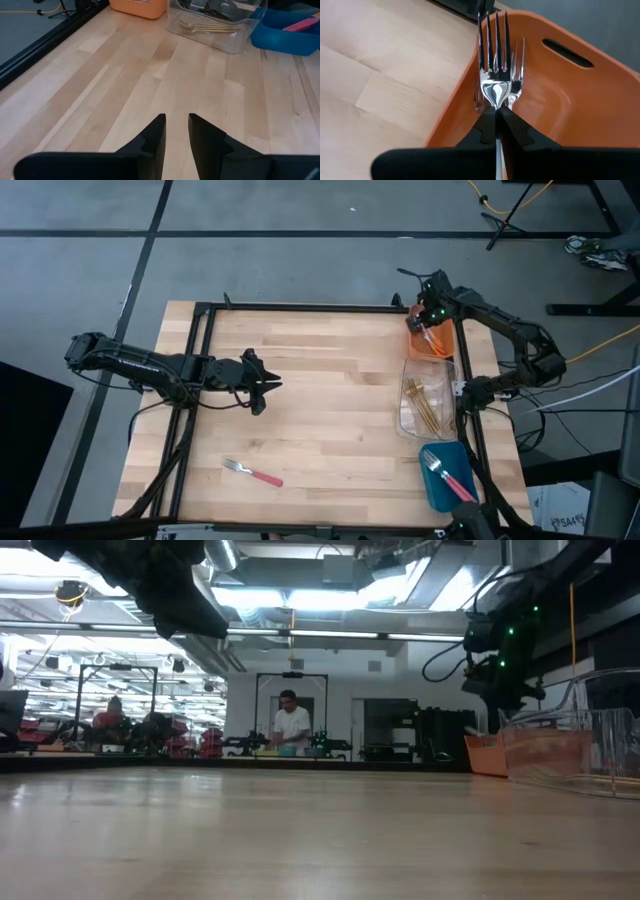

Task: Sort silverware by color (type)
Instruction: Put the orange fork into the orange bin

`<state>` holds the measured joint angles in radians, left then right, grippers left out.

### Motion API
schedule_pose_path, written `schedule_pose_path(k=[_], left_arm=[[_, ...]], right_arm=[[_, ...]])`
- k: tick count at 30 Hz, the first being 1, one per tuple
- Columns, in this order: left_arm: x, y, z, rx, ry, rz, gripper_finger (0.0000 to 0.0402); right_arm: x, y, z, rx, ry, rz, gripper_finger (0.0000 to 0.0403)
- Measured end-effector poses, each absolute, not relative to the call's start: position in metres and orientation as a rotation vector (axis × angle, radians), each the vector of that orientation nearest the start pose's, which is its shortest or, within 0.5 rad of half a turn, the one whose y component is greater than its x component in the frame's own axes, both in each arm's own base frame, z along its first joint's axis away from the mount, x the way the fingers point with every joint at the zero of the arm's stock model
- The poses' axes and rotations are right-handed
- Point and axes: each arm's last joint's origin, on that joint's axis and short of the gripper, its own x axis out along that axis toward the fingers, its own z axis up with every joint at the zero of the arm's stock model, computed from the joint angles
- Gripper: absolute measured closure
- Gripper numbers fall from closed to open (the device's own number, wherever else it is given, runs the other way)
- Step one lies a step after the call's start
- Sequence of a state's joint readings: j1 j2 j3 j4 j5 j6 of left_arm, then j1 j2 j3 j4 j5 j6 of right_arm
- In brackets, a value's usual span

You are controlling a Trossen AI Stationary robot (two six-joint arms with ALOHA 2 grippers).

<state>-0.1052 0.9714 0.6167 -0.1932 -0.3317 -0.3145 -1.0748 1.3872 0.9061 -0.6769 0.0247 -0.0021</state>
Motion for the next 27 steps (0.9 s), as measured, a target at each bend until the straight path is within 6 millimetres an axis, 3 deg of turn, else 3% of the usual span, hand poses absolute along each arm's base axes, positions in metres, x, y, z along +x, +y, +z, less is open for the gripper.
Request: schedule_pose_path(k=[27], left_arm=[[0.203,-0.012,0.243,-0.187,0.496,0.302,0.0324]], right_arm=[[0.124,-0.233,0.193,0.594,1.116,-1.014,0.0403]])
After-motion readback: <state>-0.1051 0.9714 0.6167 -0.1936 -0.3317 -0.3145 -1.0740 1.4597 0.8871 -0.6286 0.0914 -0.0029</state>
